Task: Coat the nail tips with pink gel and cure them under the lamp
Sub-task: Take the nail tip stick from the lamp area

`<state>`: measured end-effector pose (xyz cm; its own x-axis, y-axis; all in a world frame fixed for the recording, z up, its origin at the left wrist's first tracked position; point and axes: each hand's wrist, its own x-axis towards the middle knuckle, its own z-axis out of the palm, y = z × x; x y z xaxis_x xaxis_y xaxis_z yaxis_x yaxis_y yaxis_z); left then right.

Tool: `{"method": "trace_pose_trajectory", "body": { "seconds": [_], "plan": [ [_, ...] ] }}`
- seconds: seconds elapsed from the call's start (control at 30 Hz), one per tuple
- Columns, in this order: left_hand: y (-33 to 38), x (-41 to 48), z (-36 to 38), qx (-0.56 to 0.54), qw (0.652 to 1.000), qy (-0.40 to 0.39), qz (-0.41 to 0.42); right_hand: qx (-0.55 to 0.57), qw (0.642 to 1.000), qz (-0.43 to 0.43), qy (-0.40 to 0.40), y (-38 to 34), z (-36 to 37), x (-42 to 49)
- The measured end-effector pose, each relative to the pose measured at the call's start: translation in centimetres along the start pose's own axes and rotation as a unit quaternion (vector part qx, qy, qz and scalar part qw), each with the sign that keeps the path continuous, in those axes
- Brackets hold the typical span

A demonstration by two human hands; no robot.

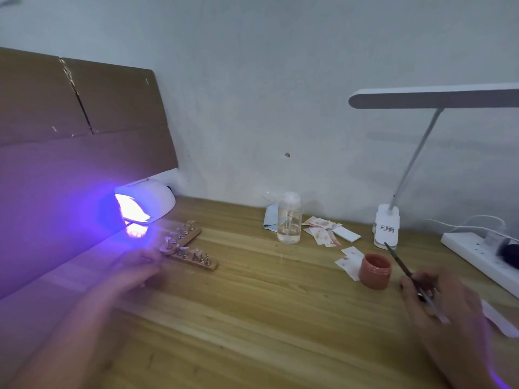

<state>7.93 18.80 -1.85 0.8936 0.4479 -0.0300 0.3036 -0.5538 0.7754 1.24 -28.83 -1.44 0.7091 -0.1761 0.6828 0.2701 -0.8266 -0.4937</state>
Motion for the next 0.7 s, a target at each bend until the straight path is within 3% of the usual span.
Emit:
{"method": "trace_pose_trajectory", "body": {
  "seconds": [0.23,0.37,0.57,0.7],
  "plan": [
    [-0.1,1.7,0.8,0.034,0.998,0.045,0.018,0.006,0.999,0.031,-0.002,0.0,0.1,0.3],
    [0.1,2.0,1.4,0.063,0.997,0.041,0.027,-0.002,1.000,-0.010,0.012,0.3,0.4,0.3],
    [0.1,2.9,1.6,0.076,0.991,0.100,0.039,0.010,0.996,-0.055,0.071,0.8,0.7,0.2],
    [-0.2,3.4,2.3,0.082,0.981,0.173,0.020,0.006,0.996,-0.067,0.061,0.7,0.8,0.4]
  ]
}}
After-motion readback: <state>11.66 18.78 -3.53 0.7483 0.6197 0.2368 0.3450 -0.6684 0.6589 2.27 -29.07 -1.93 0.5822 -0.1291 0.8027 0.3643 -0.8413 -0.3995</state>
